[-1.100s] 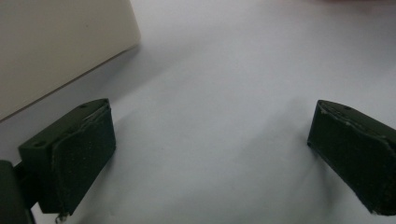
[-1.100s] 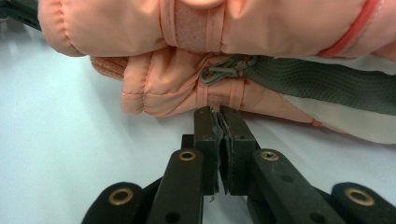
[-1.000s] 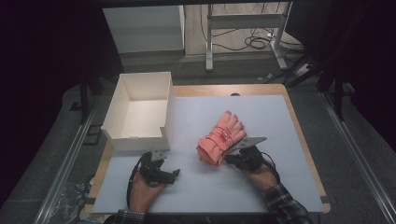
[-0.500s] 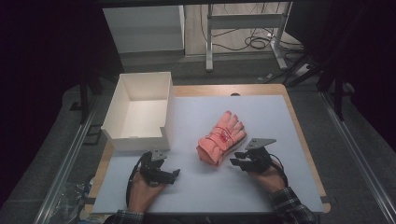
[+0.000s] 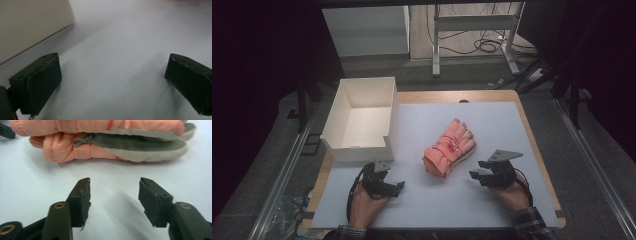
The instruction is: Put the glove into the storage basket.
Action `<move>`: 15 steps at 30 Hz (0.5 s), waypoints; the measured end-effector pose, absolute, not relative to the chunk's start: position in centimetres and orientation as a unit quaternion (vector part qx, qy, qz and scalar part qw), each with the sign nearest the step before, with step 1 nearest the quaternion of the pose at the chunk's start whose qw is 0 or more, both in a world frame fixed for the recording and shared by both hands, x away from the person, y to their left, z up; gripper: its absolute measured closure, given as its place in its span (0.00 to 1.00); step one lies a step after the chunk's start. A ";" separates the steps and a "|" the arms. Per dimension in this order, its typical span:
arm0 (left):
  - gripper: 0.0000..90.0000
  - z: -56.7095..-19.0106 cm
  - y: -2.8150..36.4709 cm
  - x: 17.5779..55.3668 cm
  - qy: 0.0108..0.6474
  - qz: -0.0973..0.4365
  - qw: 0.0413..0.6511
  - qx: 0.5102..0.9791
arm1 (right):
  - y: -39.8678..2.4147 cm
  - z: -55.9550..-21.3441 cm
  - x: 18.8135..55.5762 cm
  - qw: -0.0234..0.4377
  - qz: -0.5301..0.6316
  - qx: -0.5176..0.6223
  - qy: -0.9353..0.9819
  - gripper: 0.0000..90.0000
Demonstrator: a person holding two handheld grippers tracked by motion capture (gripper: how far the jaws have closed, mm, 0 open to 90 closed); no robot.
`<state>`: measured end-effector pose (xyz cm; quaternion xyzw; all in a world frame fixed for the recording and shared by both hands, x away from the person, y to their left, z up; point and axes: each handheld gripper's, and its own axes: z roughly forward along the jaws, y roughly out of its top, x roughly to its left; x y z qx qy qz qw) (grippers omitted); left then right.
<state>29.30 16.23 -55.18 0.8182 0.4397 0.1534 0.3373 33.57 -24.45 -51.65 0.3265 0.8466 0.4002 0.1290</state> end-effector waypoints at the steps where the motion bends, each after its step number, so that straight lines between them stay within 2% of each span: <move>1: 0.01 -55.2 16.2 29.3 0.441 0.153 0.339 0.817 | -24.6 -51.6 33.5 0.132 0.399 0.329 0.845 0.44; 8: 0.02 -54.9 16.0 29.4 0.447 0.151 0.330 0.818 | -26.1 -52.0 33.2 0.153 0.381 0.345 0.844 0.34; 15: 0.03 -53.8 15.0 29.6 0.437 0.145 0.333 0.823 | -27.9 -52.8 33.4 0.170 0.362 0.376 0.836 0.29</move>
